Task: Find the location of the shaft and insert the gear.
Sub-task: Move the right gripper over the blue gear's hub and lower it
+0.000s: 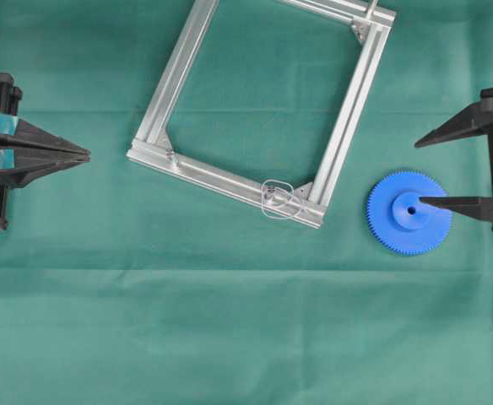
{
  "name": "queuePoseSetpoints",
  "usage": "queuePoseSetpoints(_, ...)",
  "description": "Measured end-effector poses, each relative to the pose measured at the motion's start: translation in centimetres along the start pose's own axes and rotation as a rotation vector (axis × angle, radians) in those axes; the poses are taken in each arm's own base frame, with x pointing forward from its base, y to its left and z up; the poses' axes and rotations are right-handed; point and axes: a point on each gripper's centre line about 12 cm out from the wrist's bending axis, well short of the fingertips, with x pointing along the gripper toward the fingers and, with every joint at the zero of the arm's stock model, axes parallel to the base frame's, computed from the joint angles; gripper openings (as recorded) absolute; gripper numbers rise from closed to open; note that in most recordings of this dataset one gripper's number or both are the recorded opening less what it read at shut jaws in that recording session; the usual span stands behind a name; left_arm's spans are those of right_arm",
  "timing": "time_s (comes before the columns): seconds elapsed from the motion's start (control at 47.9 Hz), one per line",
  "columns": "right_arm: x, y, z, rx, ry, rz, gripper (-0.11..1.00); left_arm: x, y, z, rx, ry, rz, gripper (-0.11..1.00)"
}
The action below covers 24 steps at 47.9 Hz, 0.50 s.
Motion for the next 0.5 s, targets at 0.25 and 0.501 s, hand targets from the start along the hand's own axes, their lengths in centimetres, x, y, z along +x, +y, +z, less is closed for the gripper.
queuePoseSetpoints(0.25,0.2,-0.1,-1.2,0.034,0.122,-0.008,0.92,0.0,0.0,0.0,0.002,0.000,0.000,0.01)
queuePoseSetpoints(0.501,0.0,-0.1,-2.5,0.080,0.242,-0.021,0.92,0.0,0.0,0.0,0.000,-0.003,0.000,0.01)
